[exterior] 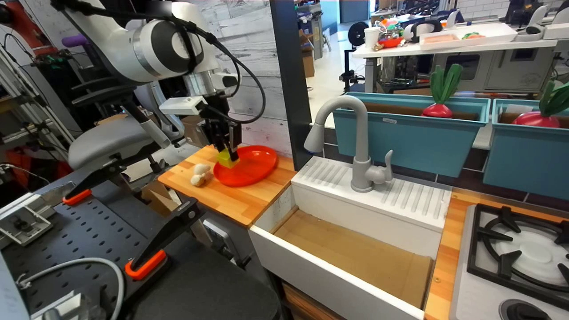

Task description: Move the yellow block to the left

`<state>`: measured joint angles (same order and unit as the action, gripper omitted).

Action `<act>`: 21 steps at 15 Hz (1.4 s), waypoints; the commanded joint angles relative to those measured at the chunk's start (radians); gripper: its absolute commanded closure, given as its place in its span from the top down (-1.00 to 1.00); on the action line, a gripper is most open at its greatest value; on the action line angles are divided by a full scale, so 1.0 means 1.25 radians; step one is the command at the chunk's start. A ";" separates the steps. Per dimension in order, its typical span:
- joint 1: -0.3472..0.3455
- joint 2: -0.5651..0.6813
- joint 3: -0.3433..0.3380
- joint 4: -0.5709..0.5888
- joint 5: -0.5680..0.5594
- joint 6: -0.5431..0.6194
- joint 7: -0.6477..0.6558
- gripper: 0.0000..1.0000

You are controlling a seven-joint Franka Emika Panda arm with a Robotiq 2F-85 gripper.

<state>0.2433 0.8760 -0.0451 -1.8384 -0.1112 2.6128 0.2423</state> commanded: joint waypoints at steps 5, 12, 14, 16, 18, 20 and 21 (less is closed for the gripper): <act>0.097 -0.078 0.001 -0.058 -0.056 0.007 0.010 -0.64; 0.127 0.001 0.024 0.011 -0.064 -0.006 -0.010 -0.64; 0.131 0.031 0.026 0.040 -0.063 -0.009 -0.011 -0.64; 0.135 0.061 0.028 0.069 -0.063 -0.009 -0.015 -0.64; 0.141 0.088 0.026 0.097 -0.064 -0.011 -0.014 -0.64; 0.148 0.113 0.022 0.126 -0.065 -0.013 -0.011 -0.64; 0.150 0.123 0.020 0.141 -0.064 -0.019 -0.011 -0.64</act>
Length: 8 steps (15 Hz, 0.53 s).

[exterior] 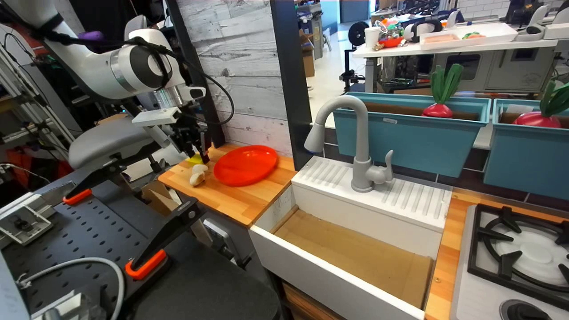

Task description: Move the yellow block to the left

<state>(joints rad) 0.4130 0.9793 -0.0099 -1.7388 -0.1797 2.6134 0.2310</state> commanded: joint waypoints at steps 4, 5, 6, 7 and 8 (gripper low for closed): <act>0.018 0.060 -0.010 0.095 -0.010 -0.033 -0.001 0.49; 0.018 0.062 -0.009 0.099 -0.009 -0.032 -0.002 0.65; 0.017 0.060 -0.007 0.098 -0.009 -0.032 -0.003 0.79; 0.018 0.050 -0.008 0.089 -0.010 -0.027 -0.002 0.95; 0.017 0.039 -0.007 0.076 -0.011 -0.023 -0.005 1.00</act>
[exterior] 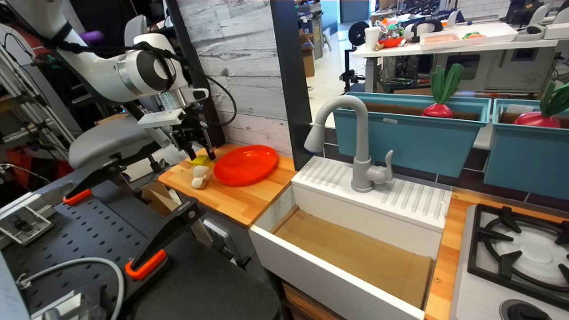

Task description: Move the yellow block to the left

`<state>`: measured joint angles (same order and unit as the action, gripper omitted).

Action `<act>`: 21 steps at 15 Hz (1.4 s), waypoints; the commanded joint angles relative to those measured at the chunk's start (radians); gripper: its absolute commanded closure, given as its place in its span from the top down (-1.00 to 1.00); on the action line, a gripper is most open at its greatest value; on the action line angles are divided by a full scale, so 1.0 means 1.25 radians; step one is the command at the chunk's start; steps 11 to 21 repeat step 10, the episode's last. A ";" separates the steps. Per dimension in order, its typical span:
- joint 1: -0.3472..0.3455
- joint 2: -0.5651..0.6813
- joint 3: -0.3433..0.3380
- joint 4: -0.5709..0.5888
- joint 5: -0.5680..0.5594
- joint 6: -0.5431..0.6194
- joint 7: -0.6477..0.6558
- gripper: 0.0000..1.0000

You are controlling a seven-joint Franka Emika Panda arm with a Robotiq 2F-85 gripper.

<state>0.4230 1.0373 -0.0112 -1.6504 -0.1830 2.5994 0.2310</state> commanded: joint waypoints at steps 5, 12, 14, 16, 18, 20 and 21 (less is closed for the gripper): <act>0.027 -0.116 -0.014 -0.115 -0.043 0.012 -0.006 1.00; 0.014 -0.139 0.001 -0.134 -0.054 0.011 -0.016 1.00; 0.014 -0.139 0.001 -0.134 -0.054 0.011 -0.016 1.00; 0.014 -0.139 0.001 -0.134 -0.054 0.011 -0.016 1.00; 0.014 -0.139 0.001 -0.134 -0.054 0.011 -0.016 1.00; 0.014 -0.139 0.001 -0.134 -0.054 0.011 -0.016 1.00; 0.014 -0.139 0.001 -0.134 -0.054 0.011 -0.016 1.00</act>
